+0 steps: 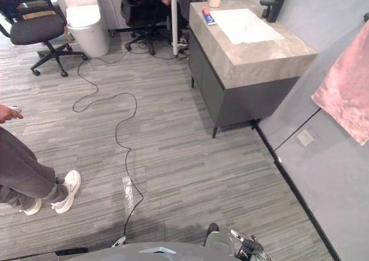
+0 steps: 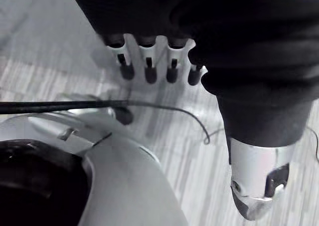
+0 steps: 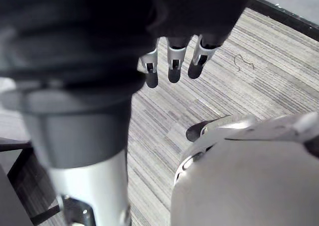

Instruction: Organize washtable

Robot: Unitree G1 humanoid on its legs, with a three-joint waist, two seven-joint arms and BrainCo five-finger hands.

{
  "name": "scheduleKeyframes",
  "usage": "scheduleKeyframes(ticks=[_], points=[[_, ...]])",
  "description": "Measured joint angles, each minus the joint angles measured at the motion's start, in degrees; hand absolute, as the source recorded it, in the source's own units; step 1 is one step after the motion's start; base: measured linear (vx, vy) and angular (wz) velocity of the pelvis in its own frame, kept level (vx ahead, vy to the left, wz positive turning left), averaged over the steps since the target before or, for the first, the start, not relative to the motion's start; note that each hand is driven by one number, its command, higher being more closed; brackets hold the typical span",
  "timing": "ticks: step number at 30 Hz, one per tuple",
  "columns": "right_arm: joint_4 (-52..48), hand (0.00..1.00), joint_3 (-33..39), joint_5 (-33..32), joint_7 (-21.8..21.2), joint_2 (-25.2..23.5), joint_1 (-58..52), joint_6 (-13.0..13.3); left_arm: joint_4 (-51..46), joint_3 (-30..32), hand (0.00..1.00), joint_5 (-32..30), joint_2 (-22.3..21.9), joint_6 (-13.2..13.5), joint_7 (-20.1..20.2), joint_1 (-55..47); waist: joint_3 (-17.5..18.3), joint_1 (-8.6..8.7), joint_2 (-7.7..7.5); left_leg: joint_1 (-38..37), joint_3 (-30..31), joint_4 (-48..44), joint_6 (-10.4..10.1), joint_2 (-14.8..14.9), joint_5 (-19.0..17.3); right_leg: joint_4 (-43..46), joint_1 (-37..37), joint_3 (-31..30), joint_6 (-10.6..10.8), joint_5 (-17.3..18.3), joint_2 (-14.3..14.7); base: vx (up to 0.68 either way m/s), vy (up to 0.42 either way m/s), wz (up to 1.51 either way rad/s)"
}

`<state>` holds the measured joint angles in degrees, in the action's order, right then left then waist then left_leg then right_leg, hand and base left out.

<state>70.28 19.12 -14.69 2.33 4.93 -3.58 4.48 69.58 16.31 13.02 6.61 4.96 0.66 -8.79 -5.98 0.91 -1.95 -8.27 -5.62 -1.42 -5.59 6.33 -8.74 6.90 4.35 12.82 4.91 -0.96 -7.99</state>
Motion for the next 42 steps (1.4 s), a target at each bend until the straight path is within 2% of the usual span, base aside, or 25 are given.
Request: scheduleKeyframes(ticks=[11,14,15,16,18,19,20,22,24,25,26,27,28,29,31,32,33,34,35,37,38,39,40,41,42], points=[[0.2,0.00,-1.0,0.2,0.0,0.0,-1.6,-0.1,0.2,-1.1,0.00,0.0,0.2,-0.1,0.3,0.5,2.5,0.10,0.22,-1.4,2.8,0.4,-0.7,0.9,0.9,-5.6,-5.5,2.4,-0.4,-1.8,1.3,0.06,0.005,0.15],[0.1,0.00,-3.0,0.2,0.0,-0.2,-1.3,0.2,-0.3,-1.1,0.00,0.8,0.7,0.2,0.3,1.3,1.4,0.32,-0.90,2.7,3.2,-9.0,-0.8,0.7,-0.9,0.7,-4.1,-0.3,-1.9,4.3,0.9,-0.05,-0.041,0.39],[0.1,0.00,-3.0,0.2,0.1,0.3,-1.2,0.3,-1.8,-1.0,0.00,2.4,0.2,0.5,0.3,1.7,0.0,0.18,0.27,6.2,3.9,-17.8,-0.9,1.7,-4.3,4.7,-2.9,-1.5,-1.6,7.5,1.6,-0.09,-0.030,0.60],[0.1,0.00,-3.0,0.1,0.2,0.5,-1.0,0.3,-2.4,-0.4,0.00,3.0,0.1,0.6,0.4,1.7,-0.8,-0.10,-0.03,8.1,4.3,-22.7,-0.9,1.8,-4.9,6.1,-2.9,-1.5,-1.5,8.2,1.1,-0.14,-0.035,0.49],[-0.3,0.00,-4.2,0.1,0.2,1.3,-0.5,0.3,-2.8,1.1,0.00,4.8,-1.4,1.0,0.1,1.4,-3.6,-1.06,0.98,15.9,5.3,-38.0,-0.9,2.1,-2.8,8.4,-3.1,-1.2,-1.6,9.4,0.9,-0.13,-0.013,0.11],[-0.4,0.00,-5.0,0.1,0.2,2.0,-0.3,0.4,-2.7,1.8,0.00,6.0,-2.3,1.0,-0.1,1.2,-4.5,-1.24,2.08,19.0,5.7,-43.2,-1.6,2.0,1.1,6.8,-4.4,-1.0,-1.5,9.4,0.7,-0.01,0.039,0.17],[-0.6,0.00,-5.4,0.1,0.3,2.0,-0.2,0.5,-2.4,1.4,0.00,6.3,-2.3,1.1,-0.1,0.2,-4.6,-1.46,1.46,21.0,3.9,-45.1,-1.4,2.1,2.3,5.0,-5.5,-0.9,-1.5,9.3,-0.4,0.01,0.039,0.23],[-0.6,0.00,-5.3,0.1,0.6,2.2,0.0,0.5,-2.1,1.0,0.00,6.5,-2.3,1.1,-0.2,-0.5,-5.0,-1.38,1.78,22.6,0.8,-42.2,0.4,2.1,-0.9,4.0,-5.4,-1.0,-1.2,9.2,-1.4,0.00,0.061,0.28],[-1.0,0.00,-5.7,0.1,1.4,3.1,1.6,0.5,-2.1,1.9,0.00,6.6,-3.5,1.0,-0.2,-1.2,-5.8,-1.55,3.01,21.6,-0.2,-25.6,1.0,1.9,-1.5,1.0,-4.5,-1.6,0.2,8.8,-2.2,-0.03,0.162,0.00],[-1.1,0.00,-6.1,0.1,1.5,3.7,2.2,0.6,-2.1,2.1,0.00,6.6,-4.2,0.8,-0.1,-2.0,-5.8,-1.97,4.45,21.1,0.5,-20.5,1.0,2.3,-1.8,-1.3,-4.7,-2.3,0.4,8.7,-1.1,0.38,0.068,-0.62],[-1.7,0.00,-6.2,0.0,1.7,5.5,3.9,1.1,-1.0,2.1,0.00,6.3,-6.7,0.5,0.8,-2.8,-5.6,-3.33,8.45,21.9,-0.3,-15.7,0.5,5.8,2.2,2.8,-3.5,-4.1,0.6,9.1,3.5,0.64,-0.013,-0.60],[-2.2,0.00,-7.3,0.1,2.0,4.5,4.5,1.5,-1.1,1.2,0.00,6.3,-5.1,-0.2,3.4,-2.5,-6.7,-3.72,7.22,21.9,-1.2,-16.2,0.3,5.2,2.1,11.2,-3.2,-4.1,0.7,11.5,3.5,0.74,-0.038,-0.38],[-2.1,0.00,-7.5,0.1,2.0,3.4,4.4,1.5,-1.1,0.6,0.00,6.3,-4.2,-0.4,4.4,-2.7,-6.6,-3.68,4.76,21.9,-2.0,-16.7,0.4,3.7,2.1,9.8,-6.1,-4.2,0.8,13.2,2.8,0.56,-0.053,0.14],[-2.2,0.00,-7.7,0.1,2.2,0.8,4.5,1.5,-3.9,1.3,0.00,8.8,-2.4,-0.8,8.1,-4.6,-6.1,-3.86,0.52,24.0,-3.5,-21.1,0.9,0.8,0.8,3.7,-11.3,-4.2,0.3,19.0,0.6,0.44,-0.050,0.22],[-2.1,0.00,-7.9,0.2,2.1,0.1,5.1,1.2,-4.6,2.3,0.00,11.0,-3.4,-2.1,8.4,-4.7,-5.9,-5.30,0.44,25.6,-3.2,-25.2,2.9,0.1,-1.3,3.1,-12.3,-3.9,1.9,21.2,-0.5,0.41,-0.030,0.05],[-2.2,0.00,-7.9,0.2,2.1,-0.4,4.7,1.2,-4.5,1.0,0.00,11.6,-2.3,-4.0,10.4,-4.6,-4.6,-5.47,0.28,22.7,-3.8,-22.2,3.1,-2.7,-2.2,7.4,-12.0,-3.6,2.8,20.8,-2.6,0.41,0.001,0.19],[-2.8,0.00,-7.8,0.2,1.9,0.3,5.3,1.4,-2.3,1.0,0.00,12.0,-2.5,-5.7,10.3,-4.2,-5.0,-4.39,0.84,20.5,-3.2,-21.5,3.0,-3.6,-2.1,22.0,-6.6,-5.1,2.8,20.3,-4.5,0.37,0.004,0.36],[-2.9,0.00,-7.8,0.3,1.8,0.6,5.8,1.4,-2.2,1.1,0.00,12.5,-2.6,-5.5,10.0,-4.0,-5.1,-3.92,0.96,19.0,-3.2,-20.6,2.9,-3.9,-2.1,29.1,-3.8,-5.7,2.0,18.6,-4.8,0.22,0.060,0.44],[-2.9,0.00,-7.8,0.3,1.7,0.7,6.2,1.3,-2.6,0.2,0.00,12.4,-2.0,-4.5,9.0,-4.1,-5.3,-3.56,0.62,15.7,-3.1,-18.8,3.0,-4.6,-2.1,38.8,-0.7,-6.0,-0.2,13.2,-5.8,0.09,0.033,0.52],[-2.9,0.00,-7.4,0.2,1.7,0.9,4.7,1.4,-3.7,-3.5,0.00,11.3,-0.8,-2.1,3.1,-4.0,-5.3,-2.32,0.77,6.2,-1.8,-12.8,4.3,-4.3,-1.6,48.8,0.0,-5.8,-2.4,-6.3,-5.7,-0.08,0.026,0.57],[-2.9,0.00,-7.1,0.1,1.6,1.3,4.2,1.4,-4.5,-4.2,0.00,11.2,-0.7,-1.3,1.1,-3.4,-5.3,-2.42,2.15,2.0,-1.4,-9.0,4.1,-3.4,-1.4,54.0,2.2,-5.9,-4.2,-4.0,-5.1,-0.03,-0.073,0.25],[-4.0,0.00,-7.5,0.0,1.3,1.3,4.5,1.6,-5.3,-5.8,0.00,11.3,-0.8,-0.2,-1.3,0.3,-6.1,-2.16,1.82,-2.3,-0.6,-5.1,4.1,-1.7,-1.4,58.1,8.1,-4.6,-5.4,10.6,-4.3,0.16,-0.137,0.21],[-5.6,0.00,-7.5,0.0,1.3,1.4,4.5,1.7,-6.3,-6.9,0.00,11.4,-0.8,0.3,-2.0,3.3,-6.4,-1.45,2.10,-3.3,0.1,-4.2,4.1,-0.1,-1.4,56.1,12.0,-2.9,-5.4,15.7,-3.5,0.30,-0.172,0.25],[-6.6,0.00,-7.3,0.0,1.4,1.4,4.5,2.0,-7.0,-7.6,0.00,11.4,-1.0,0.8,-2.2,4.9,-6.7,-1.22,2.63,-3.7,0.5,-3.9,4.2,1.0,-1.6,52.9,14.3,-2.1,-4.7,17.3,-2.7,0.35,-0.129,0.45],[-7.6,0.00,-7.2,0.0,1.5,1.8,4.5,2.5,-8.5,-9.1,0.00,11.4,-1.4,2.2,-2.3,8.4,-7.1,-0.17,2.72,-4.2,1.0,-3.8,4.3,2.7,-1.8,39.9,17.2,-1.5,-1.6,16.3,-2.1,0.38,-0.116,0.51]])
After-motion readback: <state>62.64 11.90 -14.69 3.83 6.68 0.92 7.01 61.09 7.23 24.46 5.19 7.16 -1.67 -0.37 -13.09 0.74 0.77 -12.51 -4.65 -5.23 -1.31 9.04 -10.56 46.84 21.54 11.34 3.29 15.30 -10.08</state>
